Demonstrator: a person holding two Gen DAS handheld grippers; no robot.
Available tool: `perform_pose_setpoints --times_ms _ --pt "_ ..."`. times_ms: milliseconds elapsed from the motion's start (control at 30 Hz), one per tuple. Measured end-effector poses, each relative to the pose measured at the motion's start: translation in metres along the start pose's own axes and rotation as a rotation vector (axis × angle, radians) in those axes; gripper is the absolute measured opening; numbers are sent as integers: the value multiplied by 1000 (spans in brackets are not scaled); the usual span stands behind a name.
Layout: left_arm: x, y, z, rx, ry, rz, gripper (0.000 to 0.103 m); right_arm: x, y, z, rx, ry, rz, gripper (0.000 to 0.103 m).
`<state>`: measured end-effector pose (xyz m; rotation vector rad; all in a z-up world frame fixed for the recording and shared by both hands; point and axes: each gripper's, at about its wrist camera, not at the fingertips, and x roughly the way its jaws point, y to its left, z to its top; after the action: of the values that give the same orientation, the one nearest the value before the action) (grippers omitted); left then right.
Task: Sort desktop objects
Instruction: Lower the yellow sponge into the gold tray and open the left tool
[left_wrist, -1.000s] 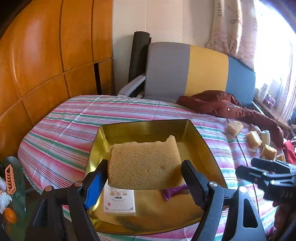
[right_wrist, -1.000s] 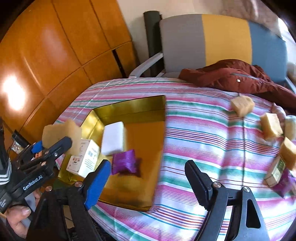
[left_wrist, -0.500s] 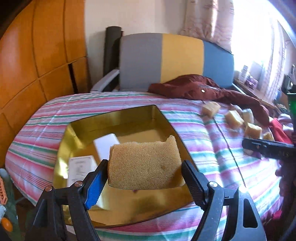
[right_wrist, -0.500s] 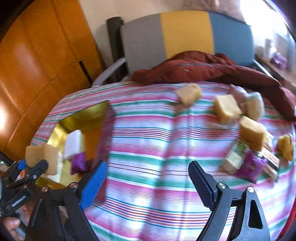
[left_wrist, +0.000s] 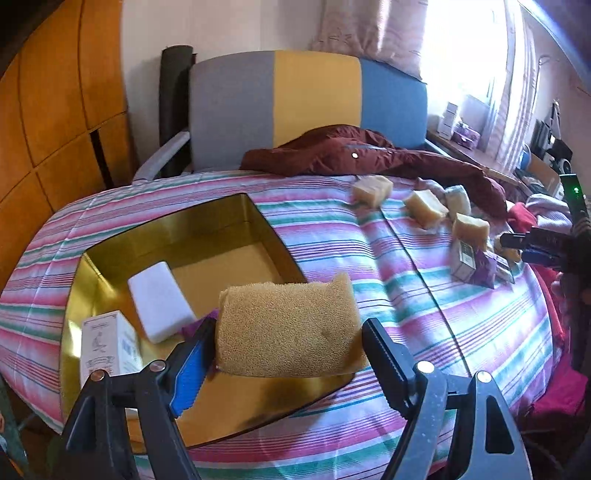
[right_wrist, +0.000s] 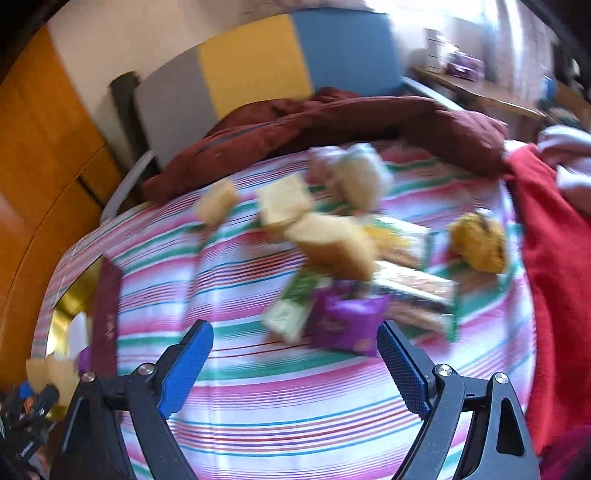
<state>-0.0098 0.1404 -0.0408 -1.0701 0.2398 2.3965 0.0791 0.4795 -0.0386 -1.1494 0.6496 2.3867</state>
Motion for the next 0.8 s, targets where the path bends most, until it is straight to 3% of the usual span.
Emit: perform_pose_setpoints --times_ms 133,433,600,733,800 --pt "4 -9 3 2 16 -44 80 3 -31 8 45 5 -39 91" --pt "3 -15 10 11 -28 -16 75 19 -73 10 153 8 -52 91" --pt "2 20 17 -79 -58 71 74 21 -75 7 153 7 -56 91" --pt "11 65 21 -198 -30 223 84 17 -80 8 175 -16 -42 91" --pt "13 87 20 -257 -14 251 85 16 -83 8 193 -18 -36 91"
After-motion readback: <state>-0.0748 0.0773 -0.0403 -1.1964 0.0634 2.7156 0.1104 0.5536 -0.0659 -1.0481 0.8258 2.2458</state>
